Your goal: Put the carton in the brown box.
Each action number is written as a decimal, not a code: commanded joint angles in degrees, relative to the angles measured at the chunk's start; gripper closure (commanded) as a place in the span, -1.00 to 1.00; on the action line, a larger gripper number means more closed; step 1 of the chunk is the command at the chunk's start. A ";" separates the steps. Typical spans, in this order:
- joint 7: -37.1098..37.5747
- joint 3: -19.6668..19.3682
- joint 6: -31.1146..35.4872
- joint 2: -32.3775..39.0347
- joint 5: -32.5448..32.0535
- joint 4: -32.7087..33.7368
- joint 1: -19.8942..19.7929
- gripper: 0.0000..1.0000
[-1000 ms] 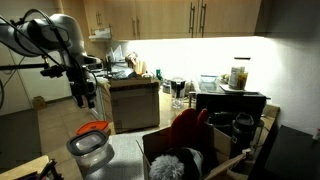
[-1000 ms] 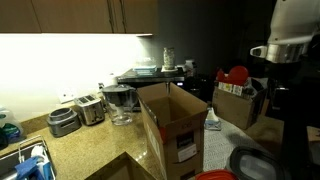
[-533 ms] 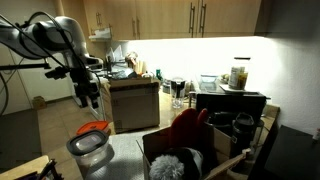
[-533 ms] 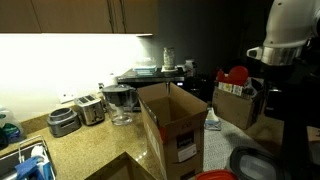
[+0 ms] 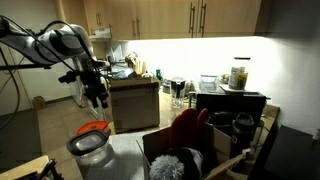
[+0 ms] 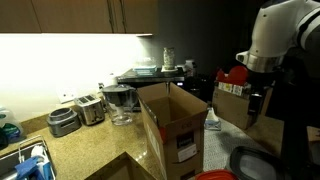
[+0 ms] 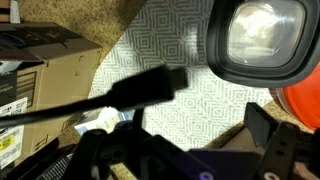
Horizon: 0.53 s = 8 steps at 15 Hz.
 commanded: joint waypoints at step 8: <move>20.37 0.08 1.48 14.32 -21.09 8.66 -5.04 -1.00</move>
